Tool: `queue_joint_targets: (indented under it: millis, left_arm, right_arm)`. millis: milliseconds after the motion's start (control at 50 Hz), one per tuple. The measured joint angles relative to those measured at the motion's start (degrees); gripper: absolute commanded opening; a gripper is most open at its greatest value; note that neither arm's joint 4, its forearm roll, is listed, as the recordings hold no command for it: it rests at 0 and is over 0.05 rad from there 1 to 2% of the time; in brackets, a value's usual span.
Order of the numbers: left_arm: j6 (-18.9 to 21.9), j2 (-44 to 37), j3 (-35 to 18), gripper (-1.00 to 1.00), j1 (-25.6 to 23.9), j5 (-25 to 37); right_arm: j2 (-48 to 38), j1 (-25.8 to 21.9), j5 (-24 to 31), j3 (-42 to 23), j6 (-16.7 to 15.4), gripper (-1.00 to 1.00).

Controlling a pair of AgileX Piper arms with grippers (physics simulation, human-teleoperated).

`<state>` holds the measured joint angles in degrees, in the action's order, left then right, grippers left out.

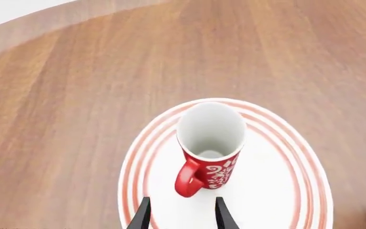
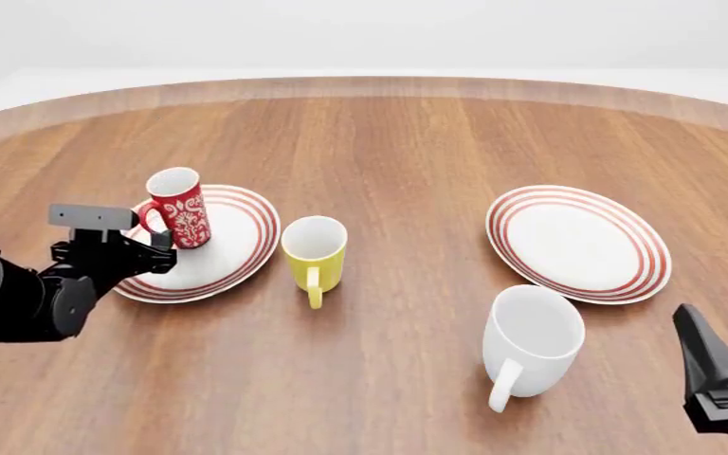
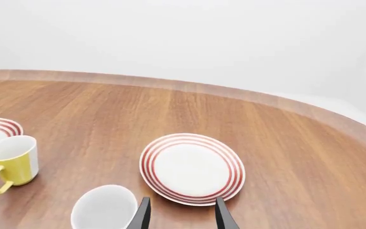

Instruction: Put the red mug on the left plate.

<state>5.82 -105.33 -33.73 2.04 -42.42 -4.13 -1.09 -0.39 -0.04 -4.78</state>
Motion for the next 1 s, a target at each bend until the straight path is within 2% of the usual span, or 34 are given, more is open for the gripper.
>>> queue_joint_targets:
  millis: [440, 1000]
  left_arm:
    - [-1.34, 3.75, 2.23, 1.00, -2.25, 0.44]
    - [-2.59, 10.00, 4.63, 1.00, -5.90, 2.36]
  right_arm:
    - [-0.72, 0.03, -0.64, 0.00, -0.02, 1.00]
    - [1.54, 0.14, 1.78, 0.00, -0.05, 1.00]
